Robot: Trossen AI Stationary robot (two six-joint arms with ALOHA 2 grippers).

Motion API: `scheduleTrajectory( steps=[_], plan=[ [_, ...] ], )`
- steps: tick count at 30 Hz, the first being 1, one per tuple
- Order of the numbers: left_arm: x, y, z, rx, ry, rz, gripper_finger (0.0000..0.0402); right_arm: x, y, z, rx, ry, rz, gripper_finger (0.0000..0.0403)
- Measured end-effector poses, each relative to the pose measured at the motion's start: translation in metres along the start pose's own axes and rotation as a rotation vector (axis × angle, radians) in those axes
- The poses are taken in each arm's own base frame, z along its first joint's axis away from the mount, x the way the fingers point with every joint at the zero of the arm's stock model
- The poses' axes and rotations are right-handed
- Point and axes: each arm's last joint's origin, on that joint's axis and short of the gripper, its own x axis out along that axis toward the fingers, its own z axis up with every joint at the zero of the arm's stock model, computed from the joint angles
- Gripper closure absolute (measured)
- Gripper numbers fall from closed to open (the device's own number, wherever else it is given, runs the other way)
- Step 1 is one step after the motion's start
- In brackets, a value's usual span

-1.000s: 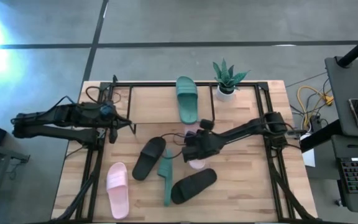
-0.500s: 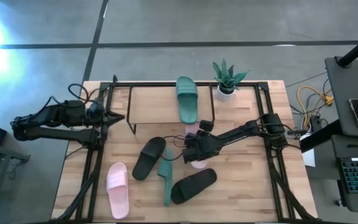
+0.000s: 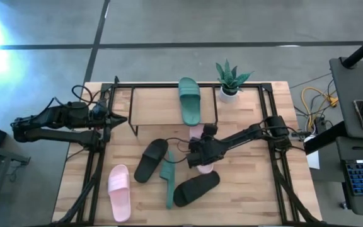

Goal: Pick and place slides into the shelf
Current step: Put the right pink slide under the shelf

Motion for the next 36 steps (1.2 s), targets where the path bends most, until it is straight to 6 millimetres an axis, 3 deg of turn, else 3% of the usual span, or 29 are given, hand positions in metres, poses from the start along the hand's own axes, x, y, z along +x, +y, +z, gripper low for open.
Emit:
scheduleTrajectory(
  steps=[7,14,18,23,26,29,36],
  plan=[
    [0.0,0.0,0.0,-0.004,-0.001,0.0,0.0402,-0.009,0.006,-0.002,0.011,-0.01,0.027,0.0282],
    [0.0,0.0,0.0,-0.005,-0.001,0.0,0.0402,-0.02,0.008,-0.003,-0.002,0.05,0.169,0.0242],
    [0.0,0.0,0.0,-0.005,-0.001,-0.001,0.0402,-0.038,0.005,-0.006,-0.03,0.062,0.178,0.0224],
    [0.0,0.0,0.0,-0.005,0.001,-0.001,0.0402,-0.074,-0.01,-0.004,0.018,0.037,0.218,0.0219],
    [0.0,0.0,0.0,-0.005,0.001,-0.002,0.0402,-0.098,-0.025,-0.003,0.154,0.078,0.392,0.0225],
    [0.0,0.0,0.0,-0.005,0.0,-0.003,0.0402,-0.112,-0.033,-0.004,0.406,0.226,0.634,0.024],
    [0.0,0.0,0.0,-0.003,0.001,-0.002,0.0402,-0.107,-0.01,-0.015,0.704,0.44,0.654,0.0343]
  ],
)
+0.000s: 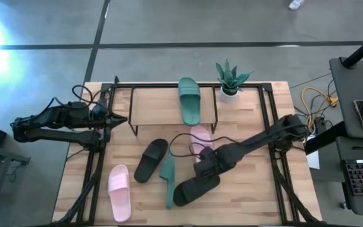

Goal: Pick and place slides into the shelf
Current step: Put the right pink slide under the shelf, then move the top black slide under the shelf

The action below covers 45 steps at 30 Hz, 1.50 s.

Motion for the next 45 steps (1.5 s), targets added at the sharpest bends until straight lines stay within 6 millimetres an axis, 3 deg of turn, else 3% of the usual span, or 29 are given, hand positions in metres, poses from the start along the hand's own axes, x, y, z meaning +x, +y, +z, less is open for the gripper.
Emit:
scheduleTrajectory(
  steps=[2,4,12,19,26,31,35,41,45],
  plan=[
    [0.0,0.0,0.0,0.006,0.001,-0.004,0.0402,0.007,0.004,-0.003,0.046,0.001,0.004,0.0379],
    [-0.001,0.0,0.0,0.019,-0.001,-0.006,0.0402,0.01,0.006,-0.006,0.086,0.001,0.011,0.0387],
    [-0.006,0.002,-0.002,0.028,-0.015,-0.013,0.0402,0.023,0.017,-0.002,0.149,-0.028,0.1,0.0392],
    [-0.013,0.005,-0.009,0.03,0.018,-0.002,0.0402,0.049,0.02,-0.002,0.098,-0.028,0.035,0.0392],
    [-0.017,0.007,-0.01,0.025,0.003,-0.003,0.0402,0.056,0.015,0.013,0.08,-0.122,-0.009,0.0392],
    [-0.016,0.006,-0.009,0.026,0.007,-0.002,0.0402,0.055,0.009,0.032,0.087,-0.174,-0.029,0.0392],
    [-0.015,0.006,-0.009,0.026,0.012,-0.002,0.0402,0.051,0.01,0.033,0.035,-0.145,-0.011,0.0392],
    [-0.015,0.004,-0.01,-0.013,0.034,-0.072,0.0402,0.018,0.018,-0.005,-0.126,-0.241,0.061,0.0392],
    [-0.013,-0.001,-0.009,-0.034,0.072,-0.222,0.0402,0.0,0.02,-0.022,-0.078,-0.253,0.131,0.0377]
  ],
)
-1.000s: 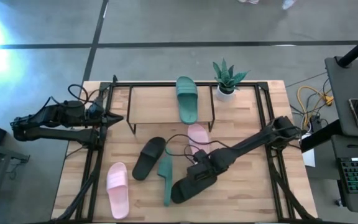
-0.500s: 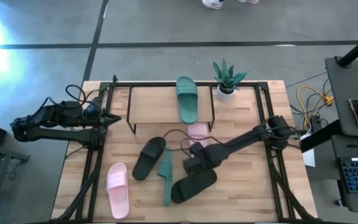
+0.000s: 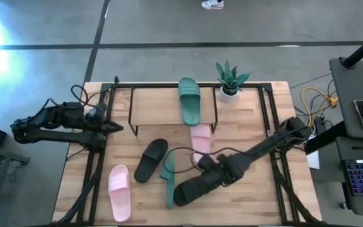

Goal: Pick and place slides into the shelf
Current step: Move the top black slide under the shelf

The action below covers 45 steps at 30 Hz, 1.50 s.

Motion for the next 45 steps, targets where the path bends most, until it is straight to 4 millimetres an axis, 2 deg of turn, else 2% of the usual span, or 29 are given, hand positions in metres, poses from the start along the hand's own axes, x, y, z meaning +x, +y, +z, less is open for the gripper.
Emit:
scheduleTrajectory(
  steps=[7,12,15,19,22,24,27,30,33,34,36,39,42,45],
  plan=[
    [0.022,-0.017,0.017,0.043,-0.059,-0.422,0.0402,-0.004,0.019,0.009,0.05,-0.004,0.225,0.0296],
    [0.029,-0.019,0.016,0.128,0.014,-0.383,0.0402,-0.007,0.021,0.011,0.052,-0.014,0.236,0.0223],
    [0.023,-0.023,0.021,0.196,0.029,-0.318,0.0402,-0.013,0.025,0.008,0.048,-0.056,0.243,0.0194],
    [0.017,-0.035,0.029,0.207,0.051,-0.371,0.0402,-0.024,0.031,0.004,0.08,-0.125,0.254,0.0181],
    [0.02,-0.047,0.031,0.132,0.114,-0.567,0.0402,-0.025,0.032,0.005,0.089,-0.152,0.248,0.018],
    [0.028,-0.056,0.033,0.092,0.15,-0.701,0.0402,-0.025,0.031,0.006,0.093,-0.154,0.246,0.018],
    [0.049,-0.067,0.027,0.06,0.294,-0.781,0.0402,-0.025,0.03,0.01,0.089,-0.119,0.26,0.018],
    [0.065,-0.07,0.015,0.066,0.436,-0.77,0.0402,-0.028,0.029,0.013,0.069,-0.115,0.272,0.0179],
    [0.079,-0.066,-0.006,0.062,0.608,-0.685,0.0402,-0.033,0.027,0.015,0.065,-0.127,0.273,0.0179],
    [0.081,-0.064,-0.009,0.084,0.618,-0.649,0.0402,-0.035,0.026,0.015,0.065,-0.129,0.27,0.0179],
    [0.085,-0.059,-0.02,0.144,0.638,-0.46,0.0402,-0.036,0.024,0.015,0.063,-0.142,0.251,0.0179],
    [0.09,-0.057,-0.025,0.277,0.565,-0.191,0.0402,-0.038,0.021,0.014,0.055,-0.144,0.224,0.0179],
    [0.087,-0.069,-0.022,0.425,0.456,-0.126,0.0402,-0.038,0.019,0.011,0.042,-0.135,0.2,0.0179],
    [0.086,-0.081,-0.029,0.553,0.421,-0.108,0.0402,-0.038,0.016,0.007,0.024,-0.118,0.169,0.0179]
  ],
)
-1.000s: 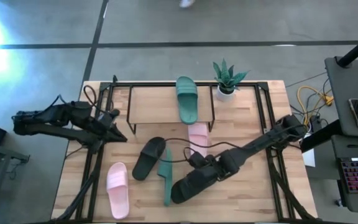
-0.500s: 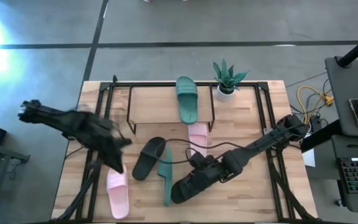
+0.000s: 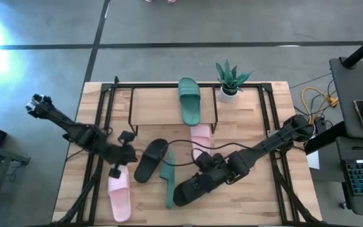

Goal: Pick and place slides into the shelf
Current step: Move the top black slide under the shelf

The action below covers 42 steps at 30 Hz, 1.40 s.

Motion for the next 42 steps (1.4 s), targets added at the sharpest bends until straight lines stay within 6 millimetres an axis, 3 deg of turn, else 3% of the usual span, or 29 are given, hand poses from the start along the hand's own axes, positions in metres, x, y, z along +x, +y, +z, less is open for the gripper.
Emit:
scheduleTrajectory(
  steps=[7,12,17,21,25,31,36,42],
  plan=[
    [0.024,-0.022,-0.006,0.135,0.064,0.164,0.0402,-0.013,-0.004,-0.001,-0.075,-0.008,-0.021,0.0179],
    [0.053,-0.027,-0.005,0.207,0.135,0.388,0.0402,-0.04,-0.009,0.008,-0.103,-0.074,0.012,0.0179],
    [0.072,-0.033,-0.004,0.205,0.186,0.396,0.0399,-0.065,-0.023,0.012,-0.113,-0.081,-0.029,0.0179],
    [0.076,-0.036,-0.005,0.094,0.19,0.377,0.0364,-0.084,-0.035,0.013,-0.152,-0.071,-0.059,0.0179],
    [0.076,-0.036,-0.004,-0.04,0.163,0.386,0.0297,-0.103,-0.047,0.015,-0.207,-0.063,-0.076,0.0179],
    [0.085,-0.037,-0.002,-0.007,0.155,0.478,0.0208,-0.119,-0.063,0.017,-0.249,-0.062,-0.137,0.0179],
    [0.112,-0.043,-0.012,0.101,0.259,0.523,0.0195,-0.123,-0.073,0.016,-0.283,-0.041,-0.215,0.0179],
    [0.133,-0.045,-0.014,0.161,0.293,0.626,0.0217,-0.123,-0.077,0.015,-0.301,-0.039,-0.259,0.0179]
  ],
)
